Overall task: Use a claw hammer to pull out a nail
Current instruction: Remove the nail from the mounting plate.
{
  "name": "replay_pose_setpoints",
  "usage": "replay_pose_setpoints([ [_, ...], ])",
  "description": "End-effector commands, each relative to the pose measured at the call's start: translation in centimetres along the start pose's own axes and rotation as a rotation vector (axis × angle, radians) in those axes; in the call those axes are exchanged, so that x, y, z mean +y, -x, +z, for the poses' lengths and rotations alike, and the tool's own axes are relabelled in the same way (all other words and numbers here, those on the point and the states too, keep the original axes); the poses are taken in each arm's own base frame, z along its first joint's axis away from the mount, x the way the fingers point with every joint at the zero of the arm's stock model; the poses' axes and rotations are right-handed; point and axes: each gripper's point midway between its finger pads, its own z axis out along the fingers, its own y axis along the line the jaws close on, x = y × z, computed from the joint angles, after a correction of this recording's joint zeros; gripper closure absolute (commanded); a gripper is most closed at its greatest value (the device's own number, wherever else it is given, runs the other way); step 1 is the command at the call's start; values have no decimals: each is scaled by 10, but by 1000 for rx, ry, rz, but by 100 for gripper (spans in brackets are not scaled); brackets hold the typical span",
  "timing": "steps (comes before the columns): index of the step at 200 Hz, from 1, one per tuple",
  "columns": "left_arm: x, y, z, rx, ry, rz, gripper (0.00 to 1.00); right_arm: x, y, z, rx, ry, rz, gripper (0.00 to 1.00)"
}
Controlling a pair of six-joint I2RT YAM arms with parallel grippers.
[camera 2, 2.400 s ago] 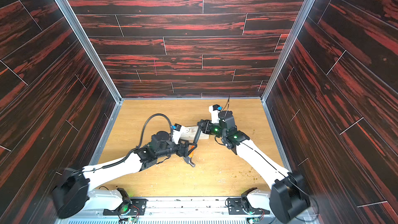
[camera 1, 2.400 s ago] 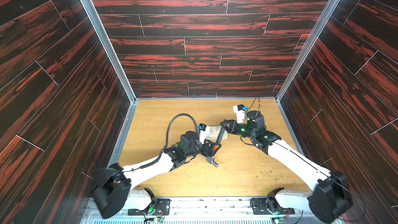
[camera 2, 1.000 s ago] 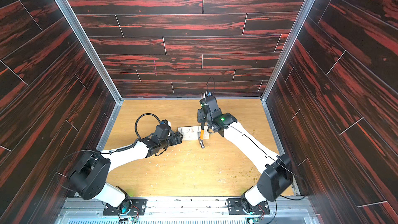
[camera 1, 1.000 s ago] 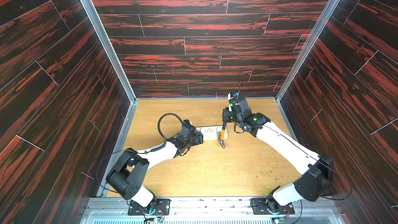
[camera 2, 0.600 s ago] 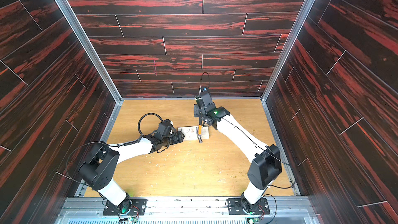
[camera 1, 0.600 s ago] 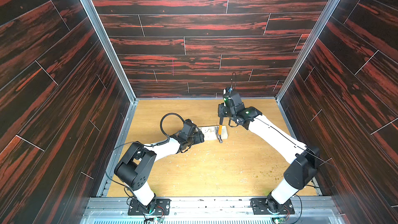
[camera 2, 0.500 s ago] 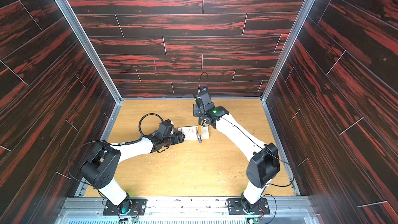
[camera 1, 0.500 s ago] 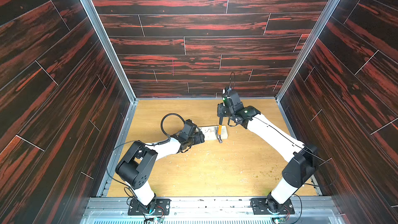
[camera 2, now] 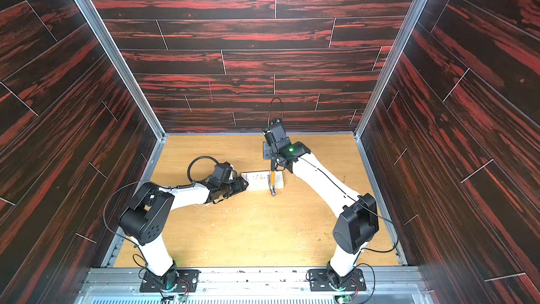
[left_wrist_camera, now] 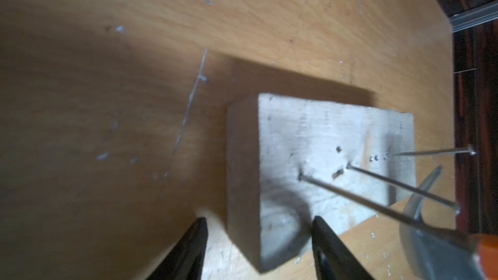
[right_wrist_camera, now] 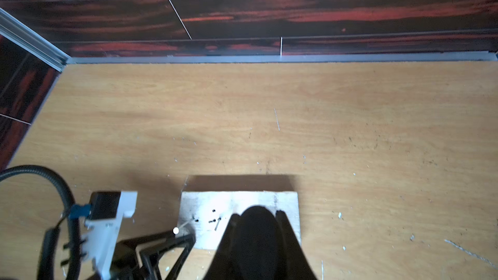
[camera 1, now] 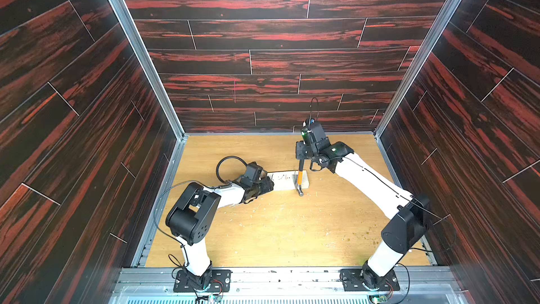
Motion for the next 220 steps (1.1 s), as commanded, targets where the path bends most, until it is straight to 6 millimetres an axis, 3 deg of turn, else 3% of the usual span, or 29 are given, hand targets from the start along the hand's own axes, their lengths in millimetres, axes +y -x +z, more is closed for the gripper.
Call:
replay_pose_setpoints([
  [1,-6,0,4,9,-34,-14,40,-1,26,-23,-75,39,56,100],
  [26,-2,2,7,6,-30,-26,44,1,32,-19,-72,71,70,100],
  [42,3,1,10,14,-24,-47,51,2,37,-18,-75,79,69,100],
  [120,19,-12,16,22,-48,-154,61,-2,44,-10,-71,70,68,100],
  [220,22,-15,15,30,-44,-167,62,-15,39,-7,-32,37,79,100],
])
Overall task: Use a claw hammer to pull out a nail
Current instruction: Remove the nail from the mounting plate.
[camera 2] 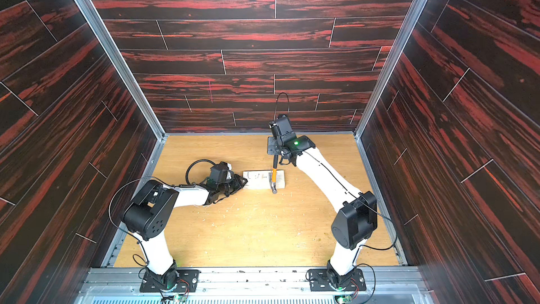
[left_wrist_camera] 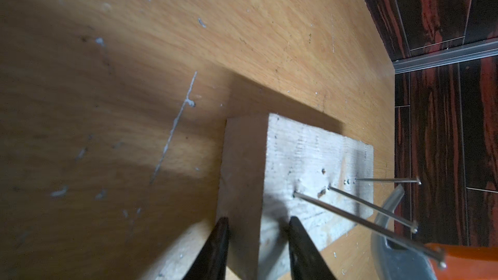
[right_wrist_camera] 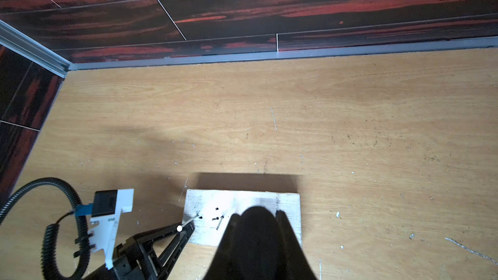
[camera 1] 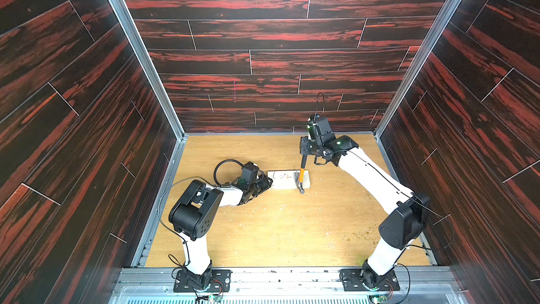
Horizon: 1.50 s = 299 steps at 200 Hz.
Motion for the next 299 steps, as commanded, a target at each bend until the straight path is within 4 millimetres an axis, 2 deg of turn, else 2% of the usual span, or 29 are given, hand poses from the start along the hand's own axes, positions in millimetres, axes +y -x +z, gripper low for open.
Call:
replay_pose_setpoints([
  [1,30,-21,4,65,85,-30,62,2,26,-13,-68,27,32,100],
  [59,31,-23,4,68,89,-32,64,12,31,1,-39,61,29,100],
  [103,33,-24,4,73,92,-33,64,7,38,5,-44,43,33,100],
  [155,35,-25,5,80,107,-35,64,18,68,-20,-111,94,30,100],
  [204,40,-28,6,107,143,-37,66,25,85,-45,-170,140,24,100],
  [233,54,-30,-2,134,264,-12,67,22,83,-43,-163,122,15,100],
  [245,62,-31,-6,150,327,10,70,23,84,-44,-165,129,19,100],
  [266,77,-36,-9,194,427,21,76,27,90,-51,-179,152,27,100],
  [299,96,-45,-12,234,520,20,77,33,98,-56,-182,172,29,100],
])
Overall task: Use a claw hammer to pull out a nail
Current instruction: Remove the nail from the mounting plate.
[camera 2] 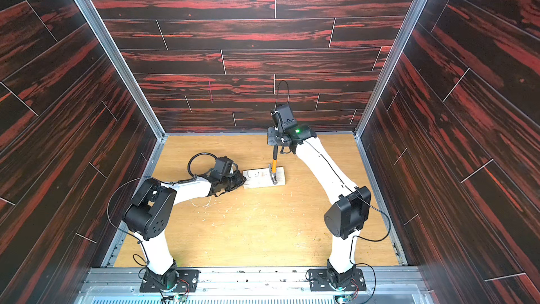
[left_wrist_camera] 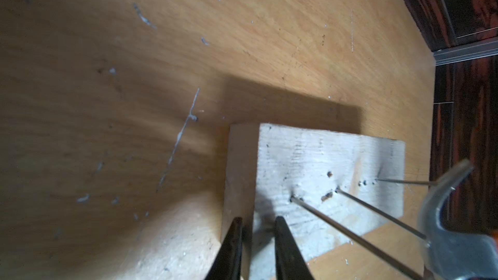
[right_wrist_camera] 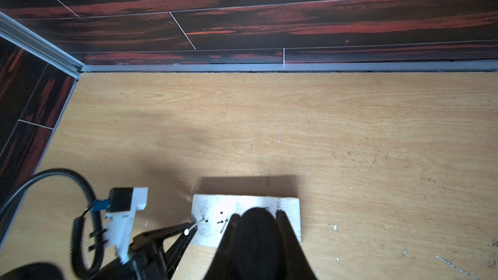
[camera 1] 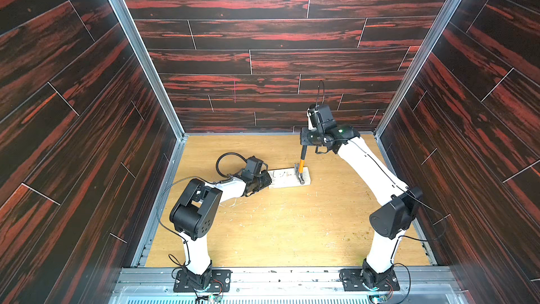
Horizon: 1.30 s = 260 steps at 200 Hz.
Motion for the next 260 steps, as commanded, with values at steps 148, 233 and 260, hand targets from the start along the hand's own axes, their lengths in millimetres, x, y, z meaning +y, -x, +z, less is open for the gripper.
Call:
replay_pose_setpoints([
  [148,103,-76,17,280,408,14,79,24,77,-57,-235,140,66,100],
  [233,113,-82,17,299,459,33,81,22,94,-70,-269,169,70,100],
  [260,115,-82,18,303,466,35,81,19,95,-77,-278,180,61,100],
])
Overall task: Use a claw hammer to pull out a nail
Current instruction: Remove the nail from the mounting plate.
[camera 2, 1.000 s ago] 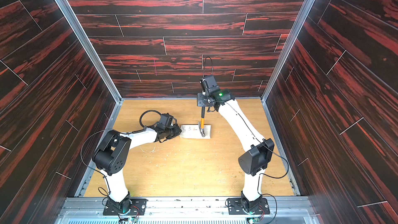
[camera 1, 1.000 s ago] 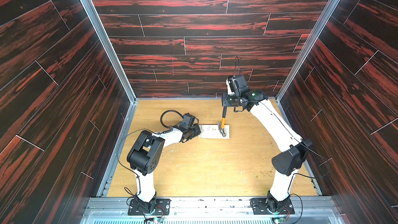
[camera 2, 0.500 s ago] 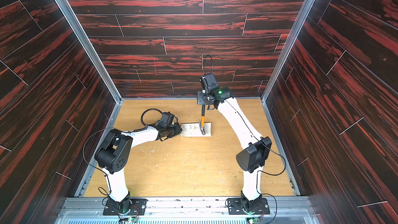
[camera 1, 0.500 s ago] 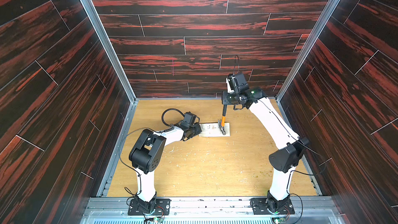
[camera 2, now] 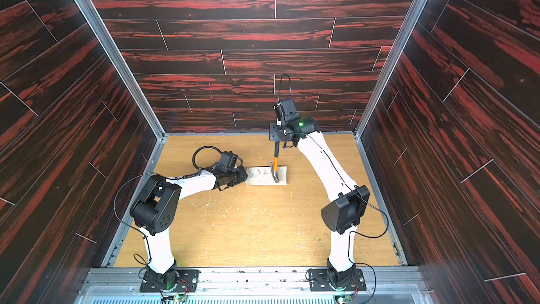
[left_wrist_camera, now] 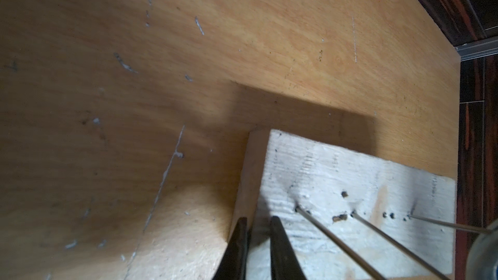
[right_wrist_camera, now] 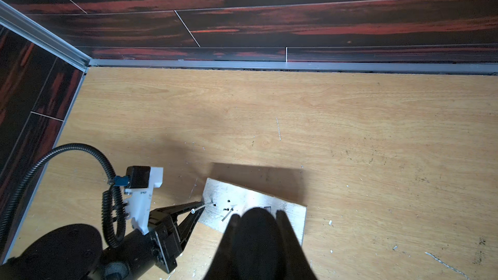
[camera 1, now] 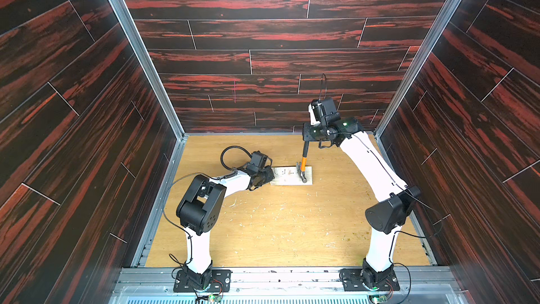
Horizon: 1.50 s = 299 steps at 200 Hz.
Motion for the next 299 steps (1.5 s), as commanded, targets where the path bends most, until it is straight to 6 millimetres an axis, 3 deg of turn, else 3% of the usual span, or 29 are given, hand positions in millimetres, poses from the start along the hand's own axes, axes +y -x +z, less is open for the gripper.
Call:
replay_pose_setpoints([
  [1,117,-100,11,316,401,-20,81,25,81,-75,-315,164,61,100],
  [51,120,-103,13,322,405,-25,81,37,92,-100,-379,252,15,100],
  [100,120,-103,13,322,402,-24,81,34,68,-90,-380,274,-2,100],
  [126,121,-104,15,329,406,-25,81,27,81,-108,-418,264,23,100],
  [147,121,-104,15,326,407,-24,81,33,86,-114,-435,296,-5,100],
  [188,118,-103,12,319,393,-24,81,37,64,-94,-397,331,-37,100],
  [223,89,-85,-3,248,274,-12,80,25,48,-76,-352,271,-12,100],
  [299,49,-52,-43,100,126,27,78,8,31,-55,-303,183,0,100],
])
